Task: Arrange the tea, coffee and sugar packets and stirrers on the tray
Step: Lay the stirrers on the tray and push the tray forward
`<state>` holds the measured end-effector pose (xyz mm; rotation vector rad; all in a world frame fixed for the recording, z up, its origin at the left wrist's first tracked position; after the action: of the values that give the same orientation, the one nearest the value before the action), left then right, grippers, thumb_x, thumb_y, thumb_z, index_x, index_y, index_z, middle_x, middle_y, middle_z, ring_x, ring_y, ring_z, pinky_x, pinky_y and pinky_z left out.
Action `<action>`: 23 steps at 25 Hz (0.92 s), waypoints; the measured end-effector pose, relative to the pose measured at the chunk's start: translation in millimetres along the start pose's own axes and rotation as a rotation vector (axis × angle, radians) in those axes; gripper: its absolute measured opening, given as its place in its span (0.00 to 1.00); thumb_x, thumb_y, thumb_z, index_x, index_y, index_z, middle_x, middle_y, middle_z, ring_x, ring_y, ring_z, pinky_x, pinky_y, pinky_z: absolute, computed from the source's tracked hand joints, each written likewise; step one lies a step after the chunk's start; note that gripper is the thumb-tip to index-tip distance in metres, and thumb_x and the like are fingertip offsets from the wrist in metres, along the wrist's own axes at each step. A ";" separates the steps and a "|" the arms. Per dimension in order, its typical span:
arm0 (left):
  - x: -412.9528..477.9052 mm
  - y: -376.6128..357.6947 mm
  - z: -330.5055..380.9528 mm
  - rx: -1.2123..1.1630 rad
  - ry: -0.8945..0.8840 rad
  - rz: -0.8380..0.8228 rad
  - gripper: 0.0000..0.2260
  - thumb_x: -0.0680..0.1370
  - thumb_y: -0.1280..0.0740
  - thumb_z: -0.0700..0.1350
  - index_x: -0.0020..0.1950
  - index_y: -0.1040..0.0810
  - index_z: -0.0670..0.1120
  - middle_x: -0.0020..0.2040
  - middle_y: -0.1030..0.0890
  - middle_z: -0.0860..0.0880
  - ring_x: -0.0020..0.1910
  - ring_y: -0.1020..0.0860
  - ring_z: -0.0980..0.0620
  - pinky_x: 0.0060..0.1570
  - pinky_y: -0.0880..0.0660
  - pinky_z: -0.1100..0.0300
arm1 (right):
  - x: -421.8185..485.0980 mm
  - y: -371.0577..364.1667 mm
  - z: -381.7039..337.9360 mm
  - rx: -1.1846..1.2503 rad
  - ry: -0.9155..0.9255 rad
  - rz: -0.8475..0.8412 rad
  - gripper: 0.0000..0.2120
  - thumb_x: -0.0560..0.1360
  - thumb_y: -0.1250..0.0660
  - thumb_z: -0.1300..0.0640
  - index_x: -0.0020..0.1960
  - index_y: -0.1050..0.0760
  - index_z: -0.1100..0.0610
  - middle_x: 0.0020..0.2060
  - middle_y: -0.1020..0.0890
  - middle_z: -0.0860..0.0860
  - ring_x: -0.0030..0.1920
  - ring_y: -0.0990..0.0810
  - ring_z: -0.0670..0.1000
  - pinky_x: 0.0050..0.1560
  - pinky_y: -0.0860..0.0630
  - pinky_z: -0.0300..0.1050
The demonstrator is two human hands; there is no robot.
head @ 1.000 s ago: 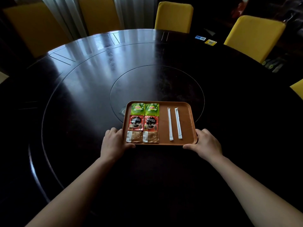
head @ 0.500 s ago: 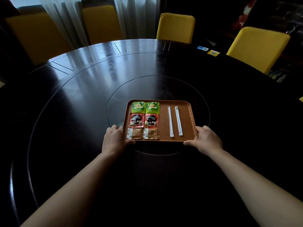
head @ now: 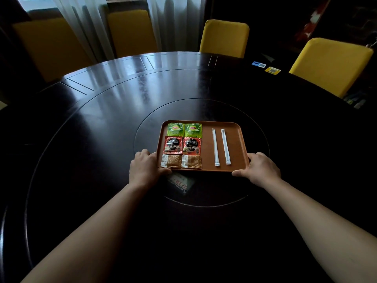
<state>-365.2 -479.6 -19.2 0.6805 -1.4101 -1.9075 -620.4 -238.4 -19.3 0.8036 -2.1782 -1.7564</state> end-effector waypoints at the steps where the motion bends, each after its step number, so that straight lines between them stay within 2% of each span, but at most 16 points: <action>1: 3.5 -0.2 -0.4 0.000 0.000 0.001 0.30 0.67 0.24 0.63 0.62 0.20 0.47 0.53 0.24 0.44 0.55 0.27 0.43 0.52 0.27 0.49 | 3.6 -0.8 -0.4 0.009 -0.002 0.007 0.27 0.59 0.23 0.32 0.51 0.24 0.44 0.39 0.31 0.42 0.38 0.29 0.46 0.33 0.35 0.42; 5: 12.5 -1.3 -0.9 -0.005 0.003 0.007 0.29 0.68 0.24 0.63 0.62 0.21 0.47 0.53 0.24 0.44 0.55 0.27 0.43 0.52 0.27 0.49 | 13.7 -5.3 -0.1 0.025 -0.006 0.027 0.26 0.58 0.23 0.32 0.50 0.24 0.43 0.39 0.32 0.42 0.39 0.28 0.46 0.34 0.34 0.43; 10: 9.6 -5.0 0.3 0.031 0.023 0.041 0.28 0.70 0.27 0.63 0.63 0.23 0.48 0.54 0.24 0.44 0.56 0.27 0.43 0.53 0.28 0.47 | 17.3 -9.8 1.5 0.084 -0.014 0.021 0.27 0.59 0.23 0.33 0.52 0.23 0.43 0.47 0.21 0.46 0.45 0.23 0.50 0.40 0.27 0.46; 15: 6.3 -9.0 0.4 0.059 0.020 0.044 0.28 0.72 0.29 0.64 0.64 0.26 0.46 0.57 0.25 0.43 0.58 0.27 0.42 0.54 0.28 0.46 | 18.9 -10.7 1.5 0.112 -0.059 0.016 0.26 0.59 0.22 0.34 0.52 0.23 0.43 0.49 0.19 0.47 0.45 0.23 0.50 0.41 0.27 0.47; 18: 3.8 -9.1 4.1 0.106 0.013 0.028 0.30 0.73 0.31 0.65 0.66 0.29 0.45 0.60 0.25 0.42 0.60 0.27 0.41 0.55 0.27 0.45 | 18.6 -13.2 4.1 0.132 -0.076 0.027 0.28 0.59 0.23 0.34 0.55 0.24 0.42 0.51 0.20 0.47 0.44 0.26 0.49 0.41 0.28 0.47; 20: -4.1 -6.8 9.1 0.085 0.043 0.006 0.35 0.74 0.31 0.64 0.71 0.34 0.43 0.63 0.26 0.40 0.62 0.28 0.40 0.58 0.27 0.45 | 15.4 -14.9 6.1 0.126 -0.090 0.017 0.32 0.60 0.24 0.33 0.61 0.28 0.42 0.52 0.25 0.48 0.46 0.27 0.50 0.43 0.29 0.48; 23: -43.9 -2.8 22.5 -0.044 0.050 0.026 0.38 0.75 0.32 0.63 0.77 0.42 0.45 0.65 0.29 0.41 0.62 0.28 0.40 0.58 0.27 0.44 | 6.5 -15.7 4.7 0.078 -0.113 -0.009 0.38 0.62 0.25 0.33 0.65 0.33 0.48 0.59 0.27 0.53 0.56 0.23 0.56 0.46 0.27 0.50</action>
<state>-353.9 -431.7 -14.5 0.6810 -1.3358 -1.8831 -623.9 -240.1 -36.6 0.7498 -2.3316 -1.7711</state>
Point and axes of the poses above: each hand's wrist, its own x-axis towards the middle knuckle, its own y-axis out of the back of the hand, z = x × y, the point moved 4 cm from there along x, towards the middle knuckle
